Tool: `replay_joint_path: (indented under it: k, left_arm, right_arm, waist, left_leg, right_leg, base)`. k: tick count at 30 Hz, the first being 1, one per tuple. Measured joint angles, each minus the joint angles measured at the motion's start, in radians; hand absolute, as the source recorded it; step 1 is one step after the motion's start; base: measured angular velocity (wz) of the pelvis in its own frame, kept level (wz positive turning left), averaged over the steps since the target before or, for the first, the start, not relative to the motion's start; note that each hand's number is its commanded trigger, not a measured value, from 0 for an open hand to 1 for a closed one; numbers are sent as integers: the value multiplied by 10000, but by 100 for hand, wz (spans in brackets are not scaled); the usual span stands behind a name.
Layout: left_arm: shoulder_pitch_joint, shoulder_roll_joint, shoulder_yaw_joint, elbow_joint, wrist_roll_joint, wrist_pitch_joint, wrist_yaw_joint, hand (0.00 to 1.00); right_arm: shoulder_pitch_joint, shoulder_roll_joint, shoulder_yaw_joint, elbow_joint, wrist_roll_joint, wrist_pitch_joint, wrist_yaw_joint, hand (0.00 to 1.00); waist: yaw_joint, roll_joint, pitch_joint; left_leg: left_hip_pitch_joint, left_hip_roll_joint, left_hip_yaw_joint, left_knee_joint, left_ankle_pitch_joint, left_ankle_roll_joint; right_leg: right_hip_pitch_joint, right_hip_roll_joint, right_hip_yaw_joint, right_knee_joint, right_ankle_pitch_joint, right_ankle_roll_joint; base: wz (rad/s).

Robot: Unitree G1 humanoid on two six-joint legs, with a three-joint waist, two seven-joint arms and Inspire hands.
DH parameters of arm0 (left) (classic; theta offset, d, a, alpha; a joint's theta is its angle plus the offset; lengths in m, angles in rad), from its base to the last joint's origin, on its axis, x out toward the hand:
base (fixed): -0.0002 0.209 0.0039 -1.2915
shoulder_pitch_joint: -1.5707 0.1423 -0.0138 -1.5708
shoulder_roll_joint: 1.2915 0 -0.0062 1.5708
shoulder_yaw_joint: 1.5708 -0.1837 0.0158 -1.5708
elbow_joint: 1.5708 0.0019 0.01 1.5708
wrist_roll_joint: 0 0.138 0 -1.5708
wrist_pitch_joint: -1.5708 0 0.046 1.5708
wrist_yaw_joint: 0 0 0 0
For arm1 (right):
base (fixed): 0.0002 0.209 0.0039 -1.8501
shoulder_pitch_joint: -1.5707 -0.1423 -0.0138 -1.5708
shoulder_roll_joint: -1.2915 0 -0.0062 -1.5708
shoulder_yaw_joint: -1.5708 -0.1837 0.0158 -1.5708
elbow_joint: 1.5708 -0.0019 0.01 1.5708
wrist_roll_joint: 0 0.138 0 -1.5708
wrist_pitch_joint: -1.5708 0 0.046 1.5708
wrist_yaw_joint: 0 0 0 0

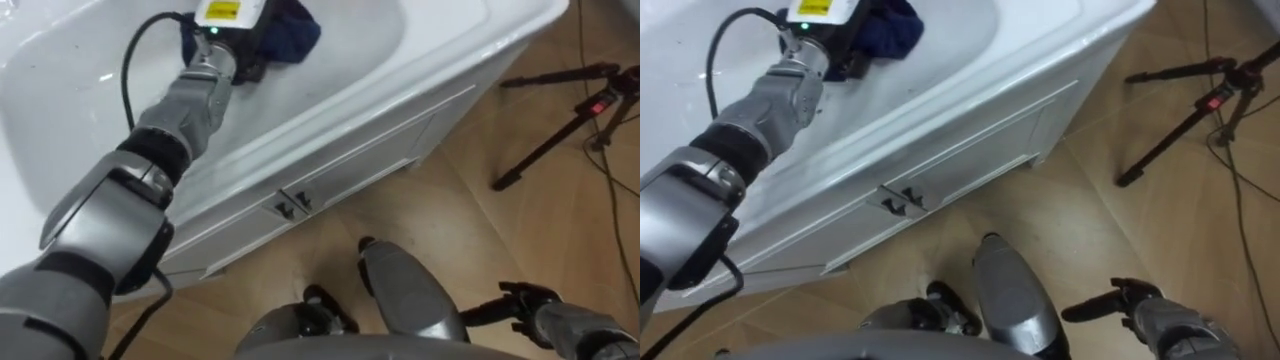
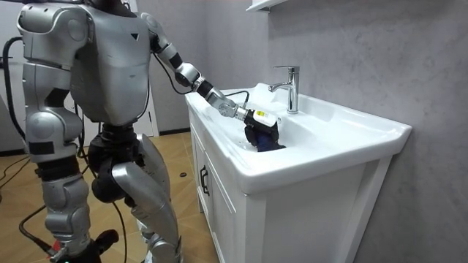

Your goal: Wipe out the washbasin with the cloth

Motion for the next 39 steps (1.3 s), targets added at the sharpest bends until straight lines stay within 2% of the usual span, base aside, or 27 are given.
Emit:
replay_joint_path:
  k: [4, 6, 9, 16, 22, 25, 26, 28, 29, 30, 33, 35, 37, 39]
  left_arm:
    - [32, 307, 209, 481, 33, 365, -55, 100]
    - [68, 625, 210, 620, 305, 581, -354, 100]
    - [288, 1031, 260, 638, 384, 671, -563, 100]
    - [297, 1053, 259, 745, 385, 670, -577, 100]
    - [475, 1062, 485, 755, 382, 667, -726, 100]
    - [781, 1177, 1025, 762, 379, 668, -891, 100]
    - [949, 1299, 1137, 763, 381, 668, -944, 100]
    - [1319, 1484, 1464, 759, 362, 668, -1027, 100]
    - [1524, 1593, 1545, 747, 362, 668, -1085, 100]
    - [1621, 1628, 1590, 743, 376, 669, -1198, 100]
    - [1751, 1631, 1679, 644, 383, 669, -1561, 100]
    - [1855, 1631, 1802, 565, 383, 667, -1699, 100]
    - [2053, 1629, 1814, 559, 381, 667, -1784, 100]
    - [2389, 1627, 2112, 460, 374, 667, -1928, 100]
  right_arm:
    - [37, 1, -153, 2, 4, 14, 6, 0]
    - [120, 3, -317, -8, 0, 15, -11, 0]
    - [164, -5, -445, 38, 30, 6, -61, 0]
    - [137, -48, -529, 130, 227, -3, -280, 0]
    - [-53, -44, -551, 119, 39, -54, -507, 0]
    - [-21, -32, -814, 90, -41, -115, -610, 0]
    - [-31, -20, -902, 132, -102, -102, -670, 0]
    - [-43, -14, -1029, 137, -140, -113, -671, 0]
    - [-41, -16, -1104, 149, -131, -119, -671, 0]
    - [-35, -22, -1128, 174, -121, -135, -688, 0]
    - [-90, -16, -1359, 268, 2, -144, -675, 0]
    - [-96, -16, -1539, 363, 3, -201, -666, 0]
    - [-71, -20, -1647, 392, -76, -217, -666, 0]
    - [64, -41, -1794, 451, -191, -209, -662, 0]
  waist:
    - [9, 19, -10]
    - [35, 37, -25]
    - [134, 99, -70]
    - [529, 74, -101]
    - [794, 88, -133]
    - [956, 149, -217]
    - [1098, 145, -259]
    - [1133, 187, -299]
    - [1132, 240, -393]
    - [1161, 229, -407]
    - [1379, 210, -458]
    - [1401, 272, -532]
    - [1435, 312, -562]
    - [1455, 367, -612]
  left_leg:
    - [70, 47, 62, -2, -16, -68]
    - [121, 58, 82, -24, 6, -104]
    - [151, 94, 122, -31, 31, -167]
    - [140, 200, 76, 31, 80, -257]
    - [166, 220, -217, 71, 124, -367]
    - [175, 225, -418, 49, 176, -418]
    - [263, 228, -425, -36, 213, -446]
    - [476, 235, -489, -161, 251, -484]
    - [568, 227, -567, -237, 278, -510]
    - [711, 216, -643, -309, 301, -533]
    - [1046, 189, -673, -481, 337, -579]
    - [1153, 179, -736, -597, 383, -608]
    - [1382, 193, -746, -763, 427, -653]
    - [1749, 204, -747, -1078, 501, -763]
  right_leg:
    - [1, 81, 107, 56, -12, -54]
    - [6, 100, 109, 111, -40, -109]
    - [5, 135, 124, 141, -69, -168]
    - [53, 133, 23, 156, -75, -277]
    - [325, 204, -200, -58, 0, -384]
    - [496, 170, -455, -170, -12, -439]
    - [584, 181, -472, -235, 2, -461]
    - [855, 189, -562, -387, -3, -493]
    - [992, 182, -646, -488, -10, -511]
    - [1177, 170, -731, -565, -19, -533]
    - [1494, 152, -788, -634, -79, -560]
    - [1625, 156, -843, -756, -72, -572]
    - [1867, 204, -856, -939, -39, -609]
    - [2229, 280, -856, -1235, 1, -651]
  base:
    - [-10]
    - [0]
    - [-2]
    - [1]
    - [8]
    - [21]
    - [8]
    - [11]
    - [19]
    - [18]
    - [7]
    - [6]
    - [-1]
    - [-6]
